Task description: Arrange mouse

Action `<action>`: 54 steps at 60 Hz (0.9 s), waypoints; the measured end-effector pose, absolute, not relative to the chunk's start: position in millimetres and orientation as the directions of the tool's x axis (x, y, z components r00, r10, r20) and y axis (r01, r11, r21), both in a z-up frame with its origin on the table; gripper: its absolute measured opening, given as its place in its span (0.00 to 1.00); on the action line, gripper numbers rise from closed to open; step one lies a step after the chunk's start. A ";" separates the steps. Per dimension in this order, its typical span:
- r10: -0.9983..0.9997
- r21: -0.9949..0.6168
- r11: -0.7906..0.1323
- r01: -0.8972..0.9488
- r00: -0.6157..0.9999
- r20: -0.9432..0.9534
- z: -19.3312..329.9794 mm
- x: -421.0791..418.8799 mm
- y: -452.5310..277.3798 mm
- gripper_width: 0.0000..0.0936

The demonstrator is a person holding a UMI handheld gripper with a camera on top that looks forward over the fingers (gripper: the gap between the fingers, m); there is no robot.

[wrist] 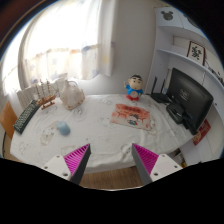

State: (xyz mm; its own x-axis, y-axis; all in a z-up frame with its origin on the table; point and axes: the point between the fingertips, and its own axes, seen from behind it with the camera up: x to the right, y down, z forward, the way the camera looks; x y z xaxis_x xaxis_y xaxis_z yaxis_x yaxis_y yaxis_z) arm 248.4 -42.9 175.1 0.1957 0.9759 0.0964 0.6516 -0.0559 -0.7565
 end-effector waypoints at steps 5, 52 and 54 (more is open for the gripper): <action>0.987 -0.751 -0.032 0.659 0.138 0.080 160.9 234.7 -100.4 0.91; 0.999 -0.809 0.039 0.586 0.004 0.052 16.6 78.7 -251.1 0.91; 0.998 -0.808 0.044 0.587 0.004 0.058 13.6 68.5 -248.9 0.91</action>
State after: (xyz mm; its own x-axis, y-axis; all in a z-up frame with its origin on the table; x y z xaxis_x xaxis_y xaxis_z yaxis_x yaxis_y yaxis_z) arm 68.5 -248.9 13.6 0.0044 0.9983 0.0581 0.5870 0.0445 -0.8083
